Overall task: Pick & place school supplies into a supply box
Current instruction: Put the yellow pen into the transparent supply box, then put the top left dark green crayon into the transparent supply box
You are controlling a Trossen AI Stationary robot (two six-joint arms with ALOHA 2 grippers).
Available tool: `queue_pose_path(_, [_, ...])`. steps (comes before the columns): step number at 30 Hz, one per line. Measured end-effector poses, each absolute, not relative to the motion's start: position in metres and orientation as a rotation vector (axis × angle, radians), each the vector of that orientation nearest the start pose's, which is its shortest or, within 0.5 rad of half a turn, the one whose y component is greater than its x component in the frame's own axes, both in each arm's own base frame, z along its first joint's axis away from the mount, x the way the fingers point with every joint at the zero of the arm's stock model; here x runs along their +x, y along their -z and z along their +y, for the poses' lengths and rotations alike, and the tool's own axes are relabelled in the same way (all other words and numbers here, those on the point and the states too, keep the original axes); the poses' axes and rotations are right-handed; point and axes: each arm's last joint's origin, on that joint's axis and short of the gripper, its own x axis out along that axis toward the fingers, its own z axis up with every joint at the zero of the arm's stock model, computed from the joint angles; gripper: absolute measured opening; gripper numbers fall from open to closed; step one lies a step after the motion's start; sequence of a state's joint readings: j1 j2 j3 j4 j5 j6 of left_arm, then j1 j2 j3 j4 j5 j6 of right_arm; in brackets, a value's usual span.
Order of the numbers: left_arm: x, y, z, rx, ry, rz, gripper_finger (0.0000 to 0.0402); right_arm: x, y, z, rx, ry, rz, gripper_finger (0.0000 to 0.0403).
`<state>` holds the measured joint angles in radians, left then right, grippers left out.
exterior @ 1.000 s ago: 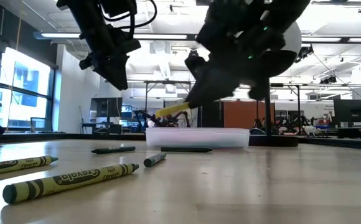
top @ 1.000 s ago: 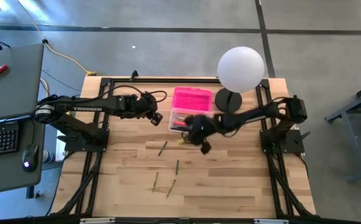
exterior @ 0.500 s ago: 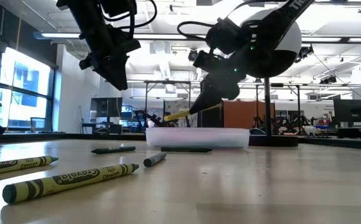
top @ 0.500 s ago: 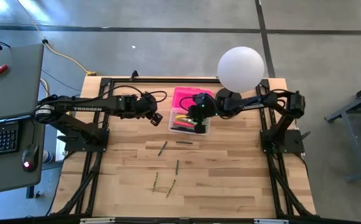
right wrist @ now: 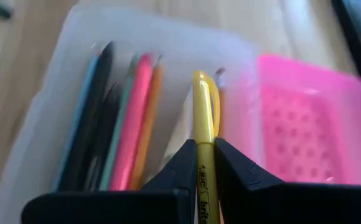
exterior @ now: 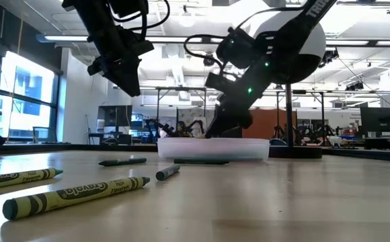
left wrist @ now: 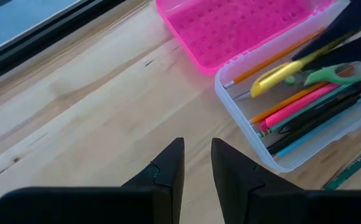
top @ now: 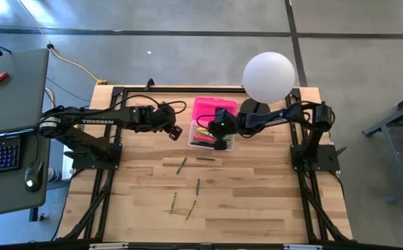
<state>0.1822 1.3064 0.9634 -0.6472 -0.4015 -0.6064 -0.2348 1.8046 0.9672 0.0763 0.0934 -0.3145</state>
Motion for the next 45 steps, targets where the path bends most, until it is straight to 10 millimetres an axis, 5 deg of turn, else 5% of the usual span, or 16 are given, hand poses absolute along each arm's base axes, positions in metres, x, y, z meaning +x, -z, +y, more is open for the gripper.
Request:
queue_pose_path(16, [0.247,-0.254,0.057,-0.424,-0.812,0.801,0.0113,0.353,-0.155,-0.086,-0.233,0.26,0.758,0.0088])
queue_pose_path(21, [0.249,-0.253,0.052,-0.472,-0.778,0.804,0.0113,0.351,-0.182,-0.068,-0.249,0.23,0.676,0.0089])
queue_pose_path(27, [0.251,-0.245,0.011,-0.489,-0.676,0.826,0.0113,0.33,-0.235,-0.038,-0.265,0.169,0.582,0.0088])
queue_pose_path(33, [0.242,-0.238,-0.054,-0.488,-0.604,0.779,0.0113,0.297,-0.268,-0.012,-0.108,0.094,0.593,0.0087])
queue_pose_path(39, [0.219,-0.225,-0.106,-0.448,-0.62,0.571,0.0113,0.286,-0.272,0.012,-0.039,-0.044,0.625,0.0087])
queue_pose_path(45, [0.205,-0.2,-0.123,-0.542,-0.565,0.466,0.0113,0.288,-0.267,0.031,-0.089,-0.088,0.638,0.0087])
